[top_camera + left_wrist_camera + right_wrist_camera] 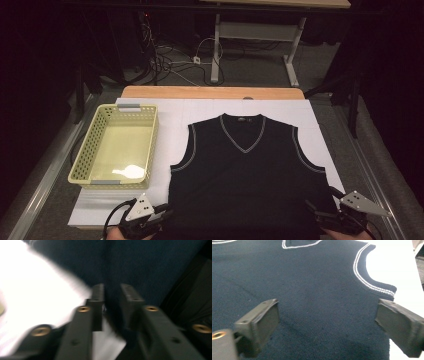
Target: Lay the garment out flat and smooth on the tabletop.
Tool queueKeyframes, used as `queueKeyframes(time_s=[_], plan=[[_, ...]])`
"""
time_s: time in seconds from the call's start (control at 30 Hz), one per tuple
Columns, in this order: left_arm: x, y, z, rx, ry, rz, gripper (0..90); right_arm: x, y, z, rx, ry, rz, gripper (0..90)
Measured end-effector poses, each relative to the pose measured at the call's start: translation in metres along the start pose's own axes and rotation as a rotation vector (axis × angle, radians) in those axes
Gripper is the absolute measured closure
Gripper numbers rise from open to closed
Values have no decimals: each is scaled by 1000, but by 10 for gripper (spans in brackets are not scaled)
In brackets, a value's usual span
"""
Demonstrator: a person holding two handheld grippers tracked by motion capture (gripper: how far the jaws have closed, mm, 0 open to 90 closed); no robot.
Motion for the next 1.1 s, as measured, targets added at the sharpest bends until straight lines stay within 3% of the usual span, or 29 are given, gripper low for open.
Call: queueKeyframes(time_s=[0.1,0.23,0.3,0.37,0.53,0.73,0.97,1.1], plan=[[4,-2,6,11,-27,-9,445,1,-1,-1,17,-7,-5,4],[7,-6,12,11,-60,-64,336,3,-1,1,17,-12,-14,4],[10,-8,13,10,-46,-97,269,5,-1,1,17,-22,-6,4],[11,-9,13,19,-44,-87,207,8,-1,1,18,-15,2,4],[15,-7,15,19,-36,-75,144,13,-2,1,31,-3,14,4],[19,0,17,-31,-28,-46,3,16,-2,1,35,-6,23,4],[19,2,16,-38,-25,-38,0,9,-10,5,55,-34,7,3],[20,6,17,-66,-36,-55,0,4,-13,8,61,-50,-11,3]])
Point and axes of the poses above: each handheld gripper's, and its own axes: x roughly forward along the jaws, z roughly out of its top, y roughly to its left, the point moved 4 cm from there along x, roughly forward along the jaws, and after that the axes turned 9 degrees about z, right-handed, at the moved point
